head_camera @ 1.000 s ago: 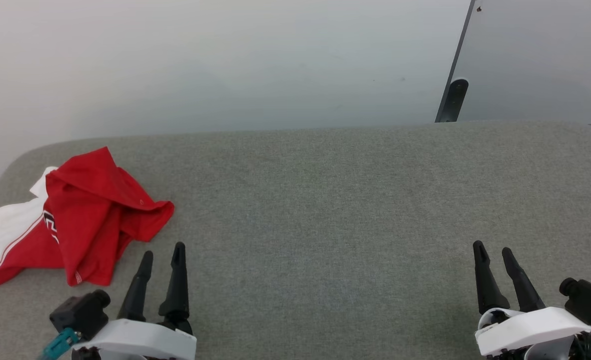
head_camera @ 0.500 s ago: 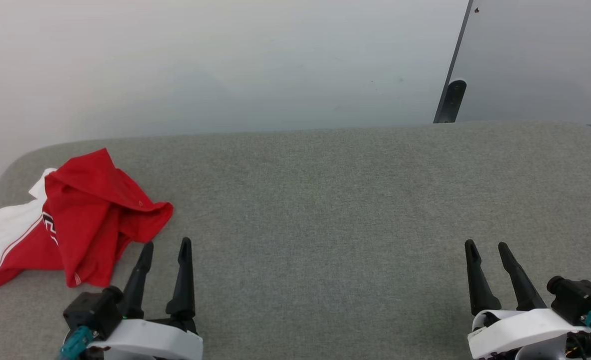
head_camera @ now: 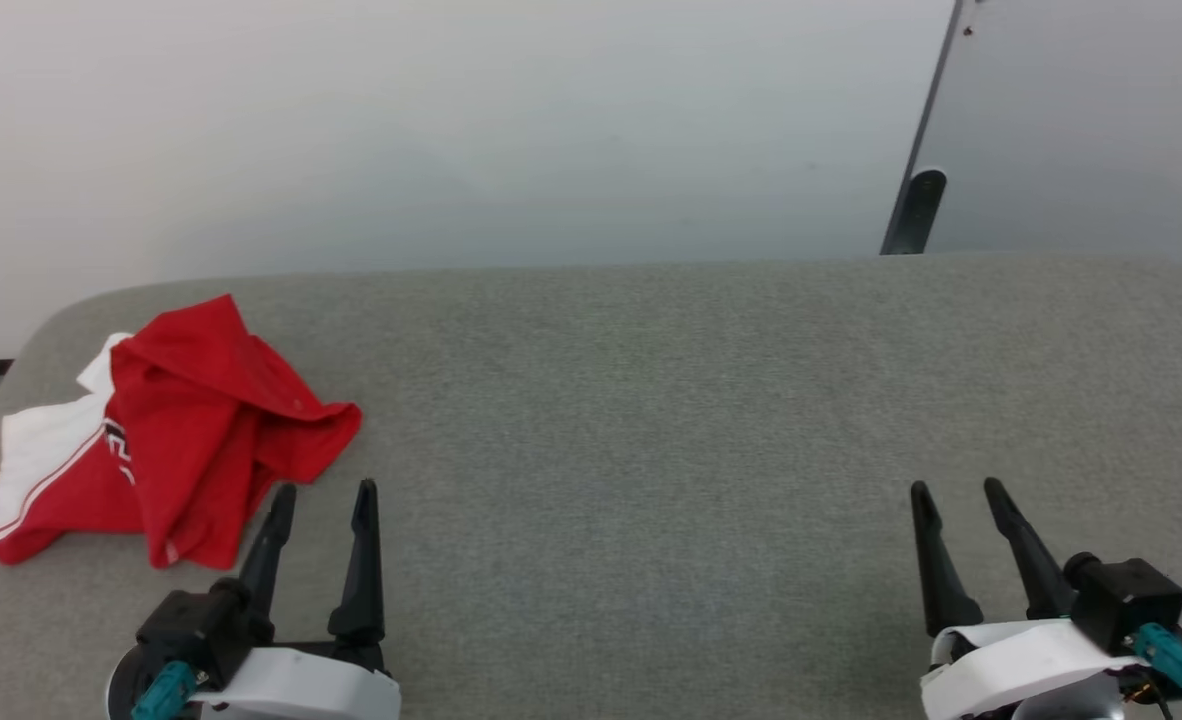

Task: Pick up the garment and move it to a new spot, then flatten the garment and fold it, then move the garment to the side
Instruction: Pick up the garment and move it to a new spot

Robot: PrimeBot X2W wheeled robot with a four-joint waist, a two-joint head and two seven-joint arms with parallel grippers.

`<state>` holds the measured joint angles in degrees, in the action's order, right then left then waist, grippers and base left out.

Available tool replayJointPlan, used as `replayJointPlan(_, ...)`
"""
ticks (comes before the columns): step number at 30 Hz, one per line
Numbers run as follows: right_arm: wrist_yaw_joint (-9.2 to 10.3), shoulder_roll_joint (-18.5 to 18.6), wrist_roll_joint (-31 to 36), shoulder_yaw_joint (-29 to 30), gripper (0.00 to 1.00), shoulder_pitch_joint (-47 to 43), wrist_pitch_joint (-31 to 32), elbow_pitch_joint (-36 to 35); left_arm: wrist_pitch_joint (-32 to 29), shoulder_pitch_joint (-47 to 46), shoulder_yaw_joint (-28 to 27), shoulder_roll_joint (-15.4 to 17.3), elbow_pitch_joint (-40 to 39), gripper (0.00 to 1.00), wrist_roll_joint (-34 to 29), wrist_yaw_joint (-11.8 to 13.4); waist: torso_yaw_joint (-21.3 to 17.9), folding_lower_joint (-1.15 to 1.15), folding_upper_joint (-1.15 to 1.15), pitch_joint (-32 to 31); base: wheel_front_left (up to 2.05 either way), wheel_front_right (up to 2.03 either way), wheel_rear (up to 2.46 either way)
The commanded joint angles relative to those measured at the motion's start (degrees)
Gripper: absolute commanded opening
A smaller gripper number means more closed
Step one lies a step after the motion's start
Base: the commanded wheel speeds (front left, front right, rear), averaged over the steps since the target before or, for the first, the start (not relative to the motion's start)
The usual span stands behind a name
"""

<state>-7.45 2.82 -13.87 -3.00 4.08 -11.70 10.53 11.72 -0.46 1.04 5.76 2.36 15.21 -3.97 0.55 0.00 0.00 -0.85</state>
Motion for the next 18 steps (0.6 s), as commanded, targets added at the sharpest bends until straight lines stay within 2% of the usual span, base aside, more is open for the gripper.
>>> replayJointPlan(1,-0.05,0.05,1.24,-0.57,1.0,0.03,-0.57,-0.46,0.55,0.12,-0.36,0.39,-0.08,1.0,-1.23,-0.06,1.09,0.0,0.0,-0.44,0.0,0.0,0.0)
replayJointPlan(7,-0.05,0.03,4.05,-2.99,1.0,-0.53,-1.23,0.03,1.19,0.54,-2.94,0.49,1.72,1.0,-3.0,0.68,5.72,0.0,0.0,-1.81,0.0,0.0,0.0)
replayJointPlan(16,-0.05,0.04,6.42,-8.47,1.0,-0.17,-2.22,1.14,2.16,2.36,-8.28,2.21,2.6,1.0,-6.24,1.98,16.33,0.0,0.0,-4.61,0.0,0.0,0.0)
replayJointPlan(18,-0.05,0.05,6.77,-8.93,1.0,-0.15,-2.4,1.25,2.33,2.55,-8.74,2.31,2.59,1.0,-6.44,1.85,17.41,0.0,0.0,-4.85,0.0,0.0,0.0)
